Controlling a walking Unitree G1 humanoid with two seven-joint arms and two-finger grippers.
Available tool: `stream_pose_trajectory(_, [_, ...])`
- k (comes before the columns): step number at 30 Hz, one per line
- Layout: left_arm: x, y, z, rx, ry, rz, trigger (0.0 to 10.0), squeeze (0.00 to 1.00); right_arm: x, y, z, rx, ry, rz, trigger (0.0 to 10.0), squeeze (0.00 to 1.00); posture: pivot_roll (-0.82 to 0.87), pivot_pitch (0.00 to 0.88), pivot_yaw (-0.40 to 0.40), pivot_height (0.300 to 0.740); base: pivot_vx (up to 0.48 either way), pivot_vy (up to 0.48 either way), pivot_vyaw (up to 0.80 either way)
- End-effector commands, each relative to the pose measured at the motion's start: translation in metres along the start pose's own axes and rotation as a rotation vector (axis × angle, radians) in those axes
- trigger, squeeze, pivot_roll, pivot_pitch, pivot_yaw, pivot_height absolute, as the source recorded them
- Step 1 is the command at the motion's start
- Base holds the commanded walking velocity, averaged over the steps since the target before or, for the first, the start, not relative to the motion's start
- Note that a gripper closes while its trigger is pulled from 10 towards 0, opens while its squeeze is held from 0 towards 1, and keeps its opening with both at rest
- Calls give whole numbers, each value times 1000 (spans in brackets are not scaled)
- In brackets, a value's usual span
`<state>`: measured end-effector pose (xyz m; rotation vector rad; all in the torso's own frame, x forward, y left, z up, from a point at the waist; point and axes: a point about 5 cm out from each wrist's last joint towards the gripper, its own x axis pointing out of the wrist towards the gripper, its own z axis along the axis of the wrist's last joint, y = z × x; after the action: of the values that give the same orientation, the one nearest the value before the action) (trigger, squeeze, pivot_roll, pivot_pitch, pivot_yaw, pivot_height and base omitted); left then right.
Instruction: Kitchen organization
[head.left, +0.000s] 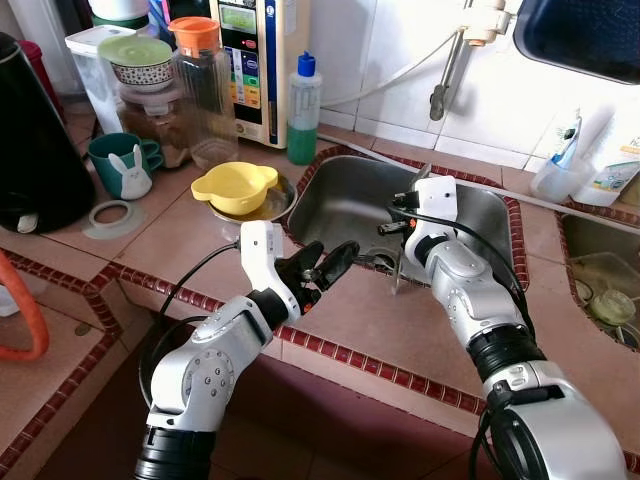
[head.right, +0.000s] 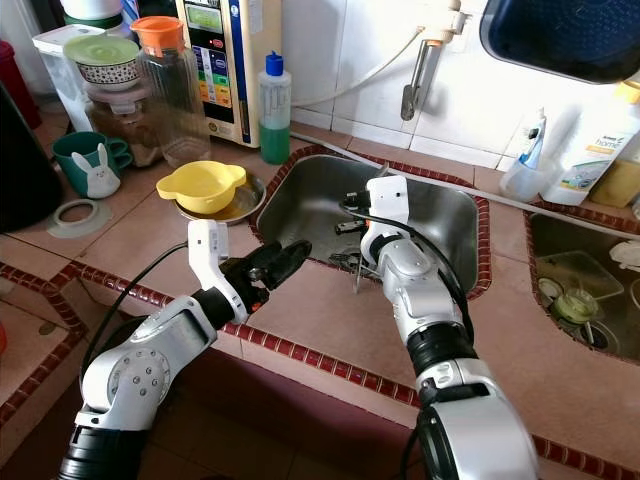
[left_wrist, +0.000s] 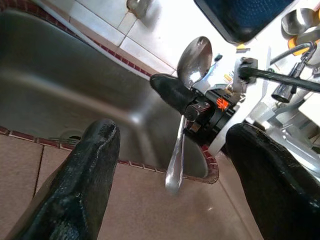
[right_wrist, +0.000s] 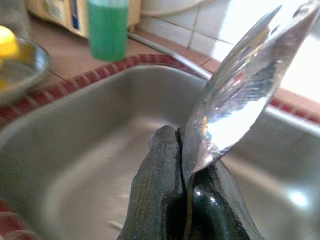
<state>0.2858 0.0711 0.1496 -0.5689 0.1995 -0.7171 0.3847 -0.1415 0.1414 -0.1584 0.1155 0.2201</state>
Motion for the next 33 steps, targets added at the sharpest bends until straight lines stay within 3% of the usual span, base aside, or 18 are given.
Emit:
stream_pose_trajectory(1, [-1, -5, 1, 31, 7, -21, 10000, 1000, -3, -8, -15, -67, 65, -34, 0, 0, 286, 0, -52, 740, 0, 0, 0])
stream_pose_trajectory(6, [-1, -5, 0, 55, 15, -23, 10000, 1000, -4, -17, -23, -97, 112, -67, 0, 0, 285, 0, -51, 740, 0, 0, 0])
stream_pose_trajectory(7, [0, -6, 1, 104, 17, -26, 10000, 1000, -6, -23, -28, -108, 139, -84, 1255, 0, 287, 0, -49, 740, 0, 0, 0])
stream_pose_trajectory(8, [0, -6, 2, 131, 19, -28, 10000, 1000, -6, -24, -29, -109, 147, -89, 1255, 0, 287, 0, -49, 740, 0, 0, 0])
stream_pose_trajectory(9, [1, -6, 2, 146, 20, -29, 10000, 1000, -7, -26, -31, -113, 158, -91, 1882, 0, 287, 0, -49, 740, 0, 0, 0])
stream_pose_trajectory(10, [1, -6, 3, 144, 19, -27, 10000, 1000, -7, -27, -32, -118, 165, -94, 6118, 16, 288, 0, -49, 740, 0, 0, 0])
stream_pose_trajectory(11, [2, -6, 4, 174, 13, -19, 10000, 1000, -8, -27, -35, -115, 177, -89, 10000, 1000, 287, 0, -48, 740, 0, 0, 0])
stream_pose_trajectory(13, [2, -5, 7, 211, 4, -7, 10000, 1000, -9, -27, -38, -113, 188, -83, 10000, 1000, 289, 0, -48, 740, 0, 0, 0])
stream_pose_trajectory(15, [3, -1, 13, 340, -16, 44, 10000, 1000, -10, -26, -43, -103, 206, -67, 10000, 1000, 288, 0, -48, 740, 0, 0, 0])
stream_pose_trajectory(17, [4, 0, 17, 367, -34, 55, 10000, 1000, -11, -24, -46, -99, 214, -56, 10000, 1000, 290, 0, -49, 740, 0, 0, 0])
stream_pose_trajectory(19, [5, 1, 22, 469, -48, 67, 10000, 1000, -13, -20, -53, -83, 239, -23, 10000, 1000, 287, 0, -50, 740, 0, 0, 0])
stream_pose_trajectory(33, [7, 2, 15, 534, -49, 63, 10000, 1000, -15, -13, -59, -25, 238, 13, 10000, 1000, 284, 0, -53, 740, 0, 0, 0])
